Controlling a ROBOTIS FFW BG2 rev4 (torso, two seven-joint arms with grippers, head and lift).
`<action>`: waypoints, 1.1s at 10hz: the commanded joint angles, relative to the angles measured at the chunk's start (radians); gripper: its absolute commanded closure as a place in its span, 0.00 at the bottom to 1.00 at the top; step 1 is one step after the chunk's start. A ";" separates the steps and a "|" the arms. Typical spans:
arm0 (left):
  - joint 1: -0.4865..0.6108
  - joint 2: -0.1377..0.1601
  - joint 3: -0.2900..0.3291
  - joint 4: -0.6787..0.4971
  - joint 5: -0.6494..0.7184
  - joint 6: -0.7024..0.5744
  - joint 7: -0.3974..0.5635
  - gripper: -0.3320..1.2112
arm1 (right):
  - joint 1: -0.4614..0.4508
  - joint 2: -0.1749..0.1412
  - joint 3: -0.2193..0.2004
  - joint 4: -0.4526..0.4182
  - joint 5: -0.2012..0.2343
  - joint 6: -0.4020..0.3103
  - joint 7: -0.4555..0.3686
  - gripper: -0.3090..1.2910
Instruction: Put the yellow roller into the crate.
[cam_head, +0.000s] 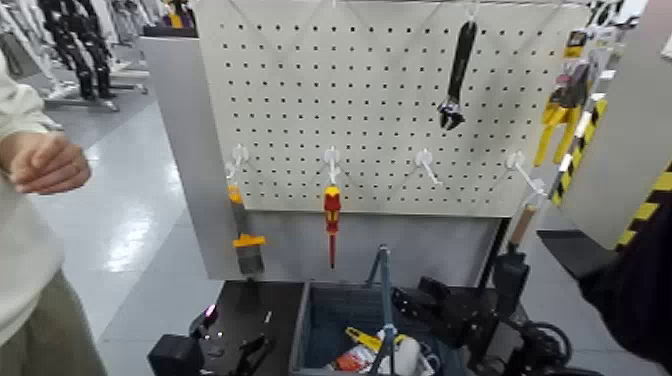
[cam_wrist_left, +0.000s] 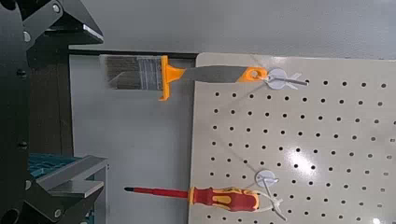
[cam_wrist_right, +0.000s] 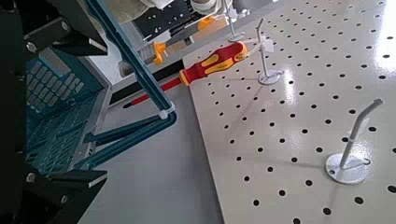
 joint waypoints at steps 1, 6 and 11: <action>0.002 0.000 0.001 -0.001 0.000 0.000 0.000 0.34 | 0.029 0.002 -0.024 -0.069 0.056 0.001 -0.038 0.25; 0.005 0.000 0.002 -0.004 0.003 0.000 0.000 0.34 | 0.174 0.035 -0.095 -0.238 0.166 -0.065 -0.184 0.26; 0.009 0.000 0.006 -0.007 0.002 0.001 0.000 0.34 | 0.328 0.087 -0.089 -0.302 0.220 -0.306 -0.400 0.26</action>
